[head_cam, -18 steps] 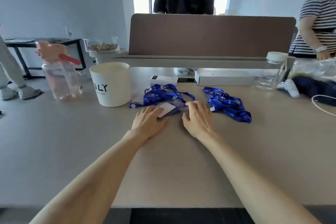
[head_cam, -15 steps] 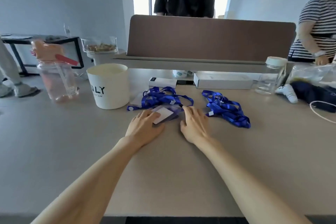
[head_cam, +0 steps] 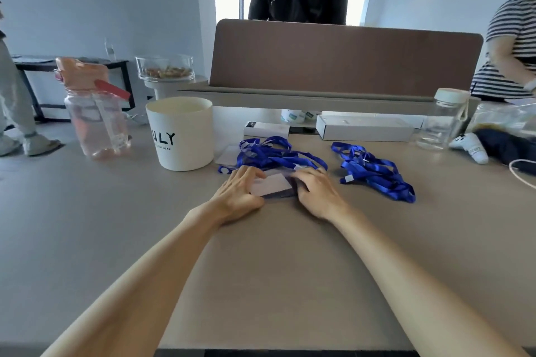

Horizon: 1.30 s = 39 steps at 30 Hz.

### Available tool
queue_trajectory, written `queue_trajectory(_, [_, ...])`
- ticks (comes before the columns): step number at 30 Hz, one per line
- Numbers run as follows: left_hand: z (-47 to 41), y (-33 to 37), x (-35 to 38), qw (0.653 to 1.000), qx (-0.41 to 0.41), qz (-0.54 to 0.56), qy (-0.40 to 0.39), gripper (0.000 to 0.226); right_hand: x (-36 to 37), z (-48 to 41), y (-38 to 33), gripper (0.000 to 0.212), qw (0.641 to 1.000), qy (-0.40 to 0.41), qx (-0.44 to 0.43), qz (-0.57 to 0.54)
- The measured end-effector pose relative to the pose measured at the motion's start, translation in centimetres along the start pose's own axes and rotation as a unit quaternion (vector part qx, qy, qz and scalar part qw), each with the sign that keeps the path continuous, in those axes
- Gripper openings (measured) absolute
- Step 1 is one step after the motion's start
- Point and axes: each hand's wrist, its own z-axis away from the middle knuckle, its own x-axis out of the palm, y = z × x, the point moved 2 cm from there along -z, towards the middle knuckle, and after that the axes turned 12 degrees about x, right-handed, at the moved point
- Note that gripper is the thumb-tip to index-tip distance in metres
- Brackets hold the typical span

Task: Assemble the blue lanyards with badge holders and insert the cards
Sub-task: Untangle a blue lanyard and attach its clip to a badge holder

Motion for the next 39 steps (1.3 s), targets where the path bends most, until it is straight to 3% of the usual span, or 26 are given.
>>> queue_trajectory(4, [-1.4,-0.2,0.2,0.997,0.047,-0.048,-0.029,0.070,-1.0,-0.6,0.6,0.053,0.996,-0.010,0.028,-0.089])
queue_trajectory(11, [-1.8,-0.1,1.1,0.986,0.055,-0.153,0.021,0.062,-1.7,-0.9,1.9,0.037,0.984,-0.018,0.045,-0.174])
queue_trajectory(15, [-1.7,0.0,0.8,0.989,0.035,-0.143,0.015,0.064,-1.4,-0.8,1.9,0.039,0.995,-0.012,0.029,-0.099])
queue_trajectory(19, [-1.2,-0.1,0.7,0.988,0.031,-0.146,0.025,0.061,-1.5,-1.0,1.9,0.025,0.996,0.044,0.011,-0.077])
queue_trajectory(24, [-1.4,0.1,1.2,0.983,0.078,-0.167,0.026,0.064,-1.0,-1.0,0.9,0.022,0.997,0.066,-0.007,-0.025])
queue_trajectory(32, [-1.9,0.3,1.2,0.984,0.091,-0.149,0.012,0.048,-1.3,-0.9,1.1,0.026,0.996,0.042,0.062,0.058])
queue_trajectory(36, [-1.2,0.7,1.4,0.974,0.109,-0.172,0.102,0.033,-1.3,-0.6,0.2,0.023,0.997,0.027,0.024,0.074])
queue_trajectory(39, [-1.2,1.0,1.0,0.966,0.127,-0.146,0.172,0.038,-1.5,0.0,-0.9,0.015,0.991,0.080,-0.081,0.068])
